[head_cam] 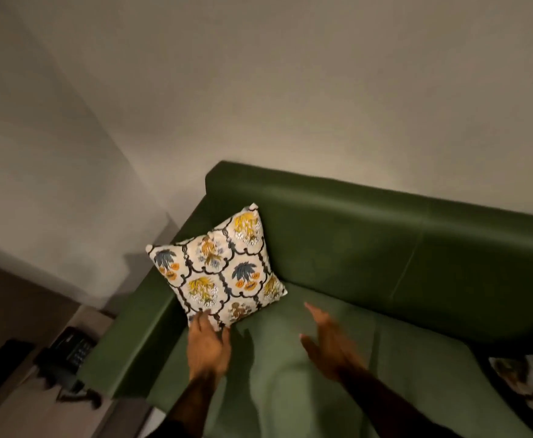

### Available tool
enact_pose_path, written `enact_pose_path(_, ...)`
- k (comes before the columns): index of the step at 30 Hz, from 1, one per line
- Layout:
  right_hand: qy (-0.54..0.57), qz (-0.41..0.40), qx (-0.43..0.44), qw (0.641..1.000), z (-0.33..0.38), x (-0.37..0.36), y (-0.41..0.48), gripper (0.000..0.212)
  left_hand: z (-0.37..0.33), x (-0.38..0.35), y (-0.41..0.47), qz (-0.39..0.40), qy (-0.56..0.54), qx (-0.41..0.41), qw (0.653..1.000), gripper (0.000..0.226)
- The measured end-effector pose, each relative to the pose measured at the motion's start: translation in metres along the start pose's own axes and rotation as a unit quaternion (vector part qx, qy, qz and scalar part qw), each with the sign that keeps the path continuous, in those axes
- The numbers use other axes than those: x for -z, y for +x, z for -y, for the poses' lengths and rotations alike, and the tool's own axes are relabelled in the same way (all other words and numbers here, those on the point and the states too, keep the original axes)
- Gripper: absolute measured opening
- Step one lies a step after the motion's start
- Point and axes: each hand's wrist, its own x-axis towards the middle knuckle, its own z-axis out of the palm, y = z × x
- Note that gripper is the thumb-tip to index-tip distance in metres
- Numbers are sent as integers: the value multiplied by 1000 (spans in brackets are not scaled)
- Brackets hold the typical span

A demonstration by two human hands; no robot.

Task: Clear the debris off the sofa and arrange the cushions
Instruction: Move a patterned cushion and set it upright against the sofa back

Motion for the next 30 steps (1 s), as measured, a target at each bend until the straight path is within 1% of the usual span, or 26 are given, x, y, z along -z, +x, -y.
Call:
enact_pose_path(2, 30, 47, -24, 998, 1, -17, 46, 81, 20, -2, 38, -7, -117, 91, 989, 74)
enact_pose_path(4, 55, 76, -59, 994, 3, -38, 102, 95, 43, -10, 85, 7, -226, 146, 963, 77)
enact_pose_path(6, 111, 74, -88, 987, 6, -63, 152, 106, 66, -19, 125, 29, -289, 150, 945, 79)
enact_pose_path(8, 198, 61, -117, 971, 11, -82, 193, 114, 84, -25, 154, 41, -310, 126, 941, 88)
enact_pose_path(9, 242, 55, -128, 960, 12, -92, 211, 116, 92, -29, 167, 41, -325, 113, 938, 94)
enact_pose_path(11, 303, 47, -124, 944, 12, -109, 238, 118, 106, -33, 189, 45, -347, 91, 932, 103)
enact_pose_path(13, 316, 41, -117, 941, 10, -120, 251, 118, 114, -36, 202, 70, -347, 77, 932, 101)
enact_pose_path(15, 310, 18, -120, 943, 5, -126, 254, 111, 119, -41, 210, 109, -333, 63, 934, 91)
enact_pose_path(17, 295, -20, -130, 946, -3, -124, 245, 103, 118, -46, 212, 143, -310, 42, 939, 91)
enact_pose_path(19, 280, -40, -155, 947, -16, -120, 224, 103, 110, -51, 211, 180, -282, 30, 942, 95)
enact_pose_path(21, 285, -75, -197, 935, -38, -115, 191, 104, 87, -63, 211, 225, -259, 1, 939, 88)
enact_pose_path(23, 276, -136, -235, 922, -61, -111, 154, 95, 55, -81, 210, 257, -221, -41, 940, 81)
enact_pose_path(25, 252, -194, -257, 913, -81, -104, 126, 92, 24, -102, 210, 286, -205, -83, 932, 86)
enact_pose_path(26, 236, -210, -262, 912, -88, -101, 119, 94, 12, -112, 210, 295, -197, -94, 930, 94)
enact_pose_path(28, 203, -214, -255, 921, -100, -99, 116, 97, 0, -123, 212, 292, -182, -76, 936, 108)
enact_pose_path(30, 204, -196, -239, 929, -109, -98, 119, 98, 1, -125, 210, 268, -181, -59, 944, 109)
